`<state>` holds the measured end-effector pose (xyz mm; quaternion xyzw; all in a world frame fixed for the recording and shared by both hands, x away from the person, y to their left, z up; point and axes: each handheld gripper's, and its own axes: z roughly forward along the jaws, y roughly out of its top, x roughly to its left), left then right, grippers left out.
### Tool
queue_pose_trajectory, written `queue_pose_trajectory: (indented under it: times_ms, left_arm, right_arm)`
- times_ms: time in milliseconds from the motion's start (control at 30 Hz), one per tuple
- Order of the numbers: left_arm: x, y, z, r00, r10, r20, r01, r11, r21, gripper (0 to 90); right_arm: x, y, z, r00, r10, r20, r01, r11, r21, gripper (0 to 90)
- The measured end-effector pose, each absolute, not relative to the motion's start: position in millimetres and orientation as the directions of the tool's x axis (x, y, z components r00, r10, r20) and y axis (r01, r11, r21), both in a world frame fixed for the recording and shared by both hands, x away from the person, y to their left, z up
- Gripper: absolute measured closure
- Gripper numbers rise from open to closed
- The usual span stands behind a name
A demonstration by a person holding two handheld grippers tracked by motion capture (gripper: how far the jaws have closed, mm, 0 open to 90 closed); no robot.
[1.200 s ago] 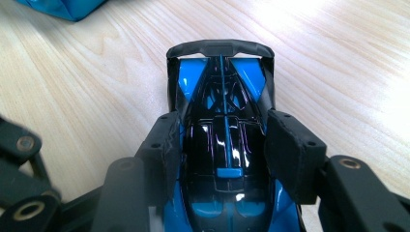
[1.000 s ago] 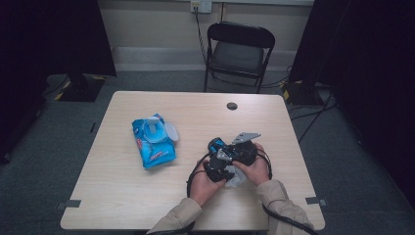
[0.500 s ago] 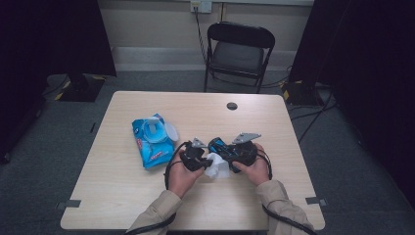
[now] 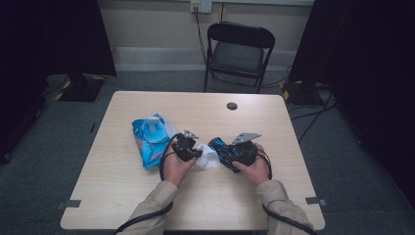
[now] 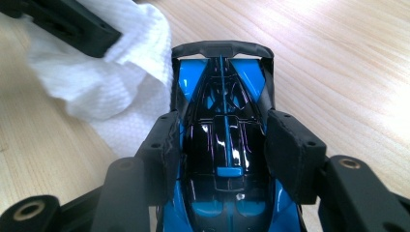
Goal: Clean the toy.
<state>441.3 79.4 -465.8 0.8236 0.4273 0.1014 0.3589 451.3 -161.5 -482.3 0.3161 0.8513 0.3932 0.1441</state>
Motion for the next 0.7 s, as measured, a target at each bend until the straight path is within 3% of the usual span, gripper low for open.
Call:
queue_pose_trajectory:
  times_ms: [400, 700]
  left_arm:
    - [459.8, 68.2, -485.1, 0.567, 0.808, -0.157, 0.676, -0.349, 0.649, 83.7]
    - [460.0, 55.9, -489.8, 0.586, 0.797, -0.148, 0.662, -0.366, 0.654, 83.8]
  right_arm:
    - [450.7, -162.3, -483.6, -0.760, 0.650, 0.003, 0.418, 0.484, 0.769, 47.5]
    - [450.9, -162.6, -484.0, -0.761, 0.649, 0.004, 0.416, 0.482, 0.771, 47.6]
